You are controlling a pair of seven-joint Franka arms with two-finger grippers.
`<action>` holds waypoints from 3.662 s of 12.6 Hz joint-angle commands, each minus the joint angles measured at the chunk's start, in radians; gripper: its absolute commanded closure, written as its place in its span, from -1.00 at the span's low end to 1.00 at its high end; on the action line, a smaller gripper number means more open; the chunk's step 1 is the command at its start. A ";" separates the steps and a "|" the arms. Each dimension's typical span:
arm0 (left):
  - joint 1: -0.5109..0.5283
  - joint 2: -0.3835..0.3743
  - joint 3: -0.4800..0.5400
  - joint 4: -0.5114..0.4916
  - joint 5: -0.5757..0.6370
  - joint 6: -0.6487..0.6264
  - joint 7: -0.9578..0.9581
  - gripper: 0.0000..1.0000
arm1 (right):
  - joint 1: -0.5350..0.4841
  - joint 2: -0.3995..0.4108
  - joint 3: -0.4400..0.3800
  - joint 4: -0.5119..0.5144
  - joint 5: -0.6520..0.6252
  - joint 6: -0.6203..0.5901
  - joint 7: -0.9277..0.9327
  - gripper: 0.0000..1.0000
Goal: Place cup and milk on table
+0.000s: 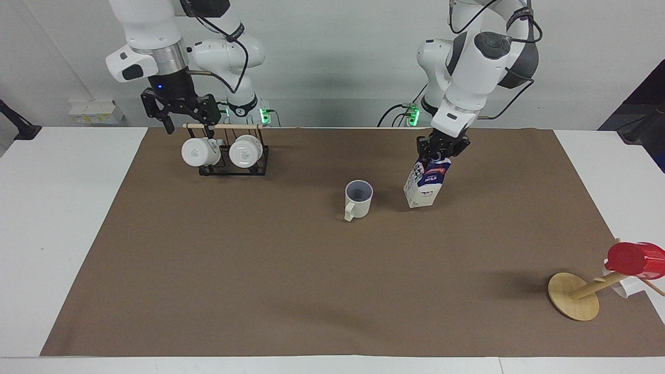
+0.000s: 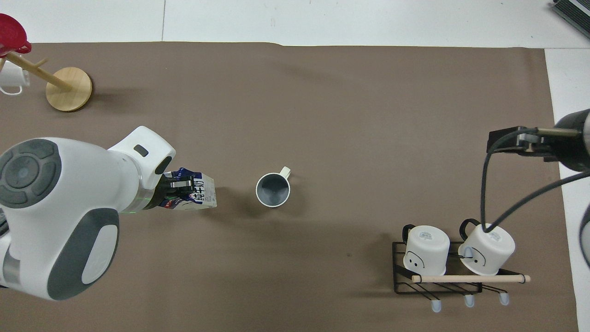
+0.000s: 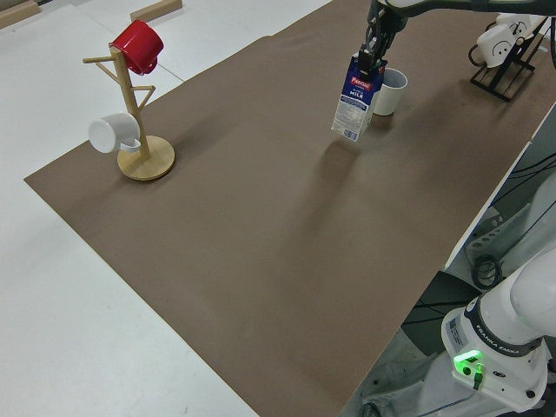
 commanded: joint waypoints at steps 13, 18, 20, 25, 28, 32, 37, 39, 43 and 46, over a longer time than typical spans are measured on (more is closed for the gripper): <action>-0.142 0.105 0.016 0.016 -0.014 0.131 -0.175 0.13 | -0.039 -0.009 -0.028 -0.006 0.019 -0.049 -0.158 -1.00; -0.150 0.132 0.016 0.011 -0.014 0.166 -0.208 0.12 | -0.047 0.017 -0.023 0.041 0.010 -0.112 -0.250 -1.00; -0.150 0.133 0.016 0.013 -0.014 0.162 -0.208 -0.22 | -0.044 0.008 -0.026 0.026 0.023 -0.095 -0.247 -1.00; -0.148 0.103 0.016 0.110 -0.011 -0.012 -0.205 -1.00 | -0.050 0.020 -0.029 0.032 0.028 -0.093 -0.227 -1.00; -0.144 0.076 0.016 0.263 -0.008 -0.253 -0.202 -1.00 | -0.053 0.017 -0.029 0.028 0.028 -0.086 -0.224 -1.00; -0.051 -0.018 0.033 0.292 -0.002 -0.379 -0.078 -1.00 | -0.053 0.006 -0.029 0.011 0.030 -0.086 -0.209 -1.00; 0.158 -0.019 0.047 0.379 0.000 -0.548 0.243 -1.00 | -0.053 0.006 -0.029 0.011 0.030 -0.086 -0.197 -1.00; 0.238 -0.025 0.045 0.392 0.001 -0.591 0.381 -1.00 | -0.053 0.006 -0.028 0.012 0.030 -0.089 -0.207 -1.00; 0.277 -0.027 0.041 0.407 0.001 -0.579 0.409 -1.00 | -0.053 0.003 -0.029 0.005 0.060 -0.093 -0.198 -1.00; 0.278 -0.022 0.041 0.410 0.003 -0.575 0.406 -1.00 | -0.053 -0.006 -0.029 -0.009 0.059 -0.090 -0.200 -1.00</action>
